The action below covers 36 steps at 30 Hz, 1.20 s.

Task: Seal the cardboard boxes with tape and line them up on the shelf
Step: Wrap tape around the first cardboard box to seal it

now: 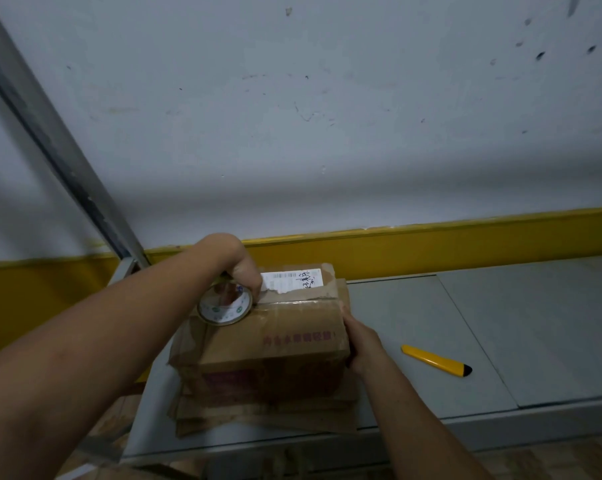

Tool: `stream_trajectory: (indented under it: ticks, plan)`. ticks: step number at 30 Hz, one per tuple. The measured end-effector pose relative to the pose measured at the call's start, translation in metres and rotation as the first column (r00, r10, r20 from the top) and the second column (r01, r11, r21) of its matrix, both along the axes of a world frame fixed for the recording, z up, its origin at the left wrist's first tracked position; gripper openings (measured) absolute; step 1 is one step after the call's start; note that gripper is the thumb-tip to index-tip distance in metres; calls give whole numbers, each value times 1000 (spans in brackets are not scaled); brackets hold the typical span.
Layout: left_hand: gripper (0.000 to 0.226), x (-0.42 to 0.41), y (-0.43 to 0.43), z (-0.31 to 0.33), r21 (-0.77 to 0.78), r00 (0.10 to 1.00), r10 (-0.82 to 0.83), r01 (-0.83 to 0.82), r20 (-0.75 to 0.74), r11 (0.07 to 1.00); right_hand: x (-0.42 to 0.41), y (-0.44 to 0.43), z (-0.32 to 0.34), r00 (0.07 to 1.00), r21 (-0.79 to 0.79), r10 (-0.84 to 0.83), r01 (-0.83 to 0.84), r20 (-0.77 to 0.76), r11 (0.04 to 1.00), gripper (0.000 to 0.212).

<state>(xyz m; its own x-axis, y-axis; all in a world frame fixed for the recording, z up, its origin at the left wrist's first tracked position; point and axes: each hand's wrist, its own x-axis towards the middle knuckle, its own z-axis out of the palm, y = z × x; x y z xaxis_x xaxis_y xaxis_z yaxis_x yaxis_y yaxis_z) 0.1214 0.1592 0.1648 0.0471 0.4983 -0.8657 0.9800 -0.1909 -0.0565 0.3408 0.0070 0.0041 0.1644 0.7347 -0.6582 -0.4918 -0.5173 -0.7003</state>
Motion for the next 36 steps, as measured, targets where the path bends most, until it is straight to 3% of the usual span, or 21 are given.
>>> stream_trajectory:
  ticks: [3, 6, 9, 16, 21, 24, 28, 31, 36]
  plan:
    - [73, -2, 2, -1, 13, 1000, 11, -11, 19, 1000, 3, 5, 2, 999, 46, 39, -39, -13, 998, 53]
    - [76, -3, 3, -3, 14, 1000, 15, -15, 23, 1000, 8, 8, 10, 992, 144, -34, 16, 123, 989, 30]
    - [71, -3, 1, -3, 9, 1000, 25, -26, 9, 1000, 6, 12, 16, 984, 181, -59, 28, 168, 983, 25]
    - [87, -6, 2, -13, -25, 1000, 25, -25, 4, 999, -10, 9, -2, 996, -37, 23, -20, 91, 999, 34]
    - [86, -6, 3, -13, -13, 1000, 6, -6, 19, 1000, 0, 12, -1, 969, 5, 29, -31, 246, 1000, 29]
    - [87, -5, 6, -11, 9, 1000, 5, -6, 29, 1000, 3, 15, 6, 978, 0, -3, 3, 207, 1000, 44]
    - [85, -9, 6, -15, 7, 1000, 12, -12, 5, 1000, -9, 17, 2, 951, 66, 111, -135, 290, 989, 62]
    - [75, -12, 6, -16, -5, 1000, 15, -15, 9, 1000, -13, 9, 2, 924, 111, 156, -205, 348, 972, 52]
    - [63, -12, 5, -12, 19, 1000, 3, -3, 25, 1000, -6, -11, 2, 862, 181, 146, -263, 486, 948, 15]
